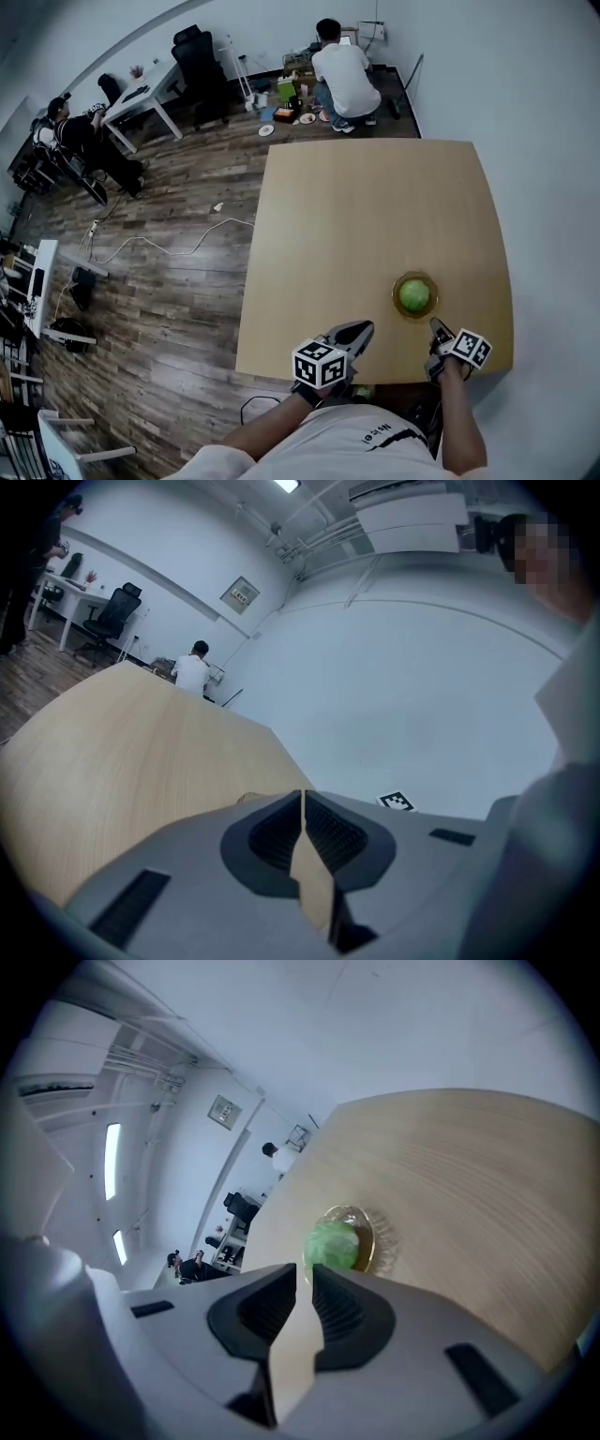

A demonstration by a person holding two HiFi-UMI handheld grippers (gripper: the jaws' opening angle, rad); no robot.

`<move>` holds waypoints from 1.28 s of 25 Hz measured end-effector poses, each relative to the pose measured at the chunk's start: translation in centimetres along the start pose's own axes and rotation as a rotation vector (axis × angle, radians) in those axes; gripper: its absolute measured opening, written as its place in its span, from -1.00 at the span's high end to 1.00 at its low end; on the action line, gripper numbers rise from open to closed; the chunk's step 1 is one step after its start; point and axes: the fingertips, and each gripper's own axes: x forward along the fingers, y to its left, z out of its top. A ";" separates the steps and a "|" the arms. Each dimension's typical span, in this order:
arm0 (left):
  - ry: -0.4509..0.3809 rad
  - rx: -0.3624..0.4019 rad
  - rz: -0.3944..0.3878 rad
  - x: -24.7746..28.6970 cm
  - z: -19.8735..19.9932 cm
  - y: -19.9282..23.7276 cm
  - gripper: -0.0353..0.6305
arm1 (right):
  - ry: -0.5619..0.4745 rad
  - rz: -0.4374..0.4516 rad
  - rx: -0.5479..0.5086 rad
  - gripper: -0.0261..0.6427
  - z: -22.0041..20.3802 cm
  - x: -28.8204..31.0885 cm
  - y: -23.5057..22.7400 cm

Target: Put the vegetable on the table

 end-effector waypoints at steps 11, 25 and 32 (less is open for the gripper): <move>-0.014 0.028 -0.010 -0.7 -0.4 -4.3 0.82 | -0.016 0.104 -0.069 0.75 0.6 -4.7 5.7; -0.053 0.105 -0.006 -2.9 0.3 -7.9 0.82 | -0.111 0.225 -0.355 0.86 -0.4 -9.9 14.4; -0.093 0.152 -0.009 -4.1 2.5 -10.6 0.82 | -0.190 0.221 -0.537 0.88 0.2 -13.1 19.0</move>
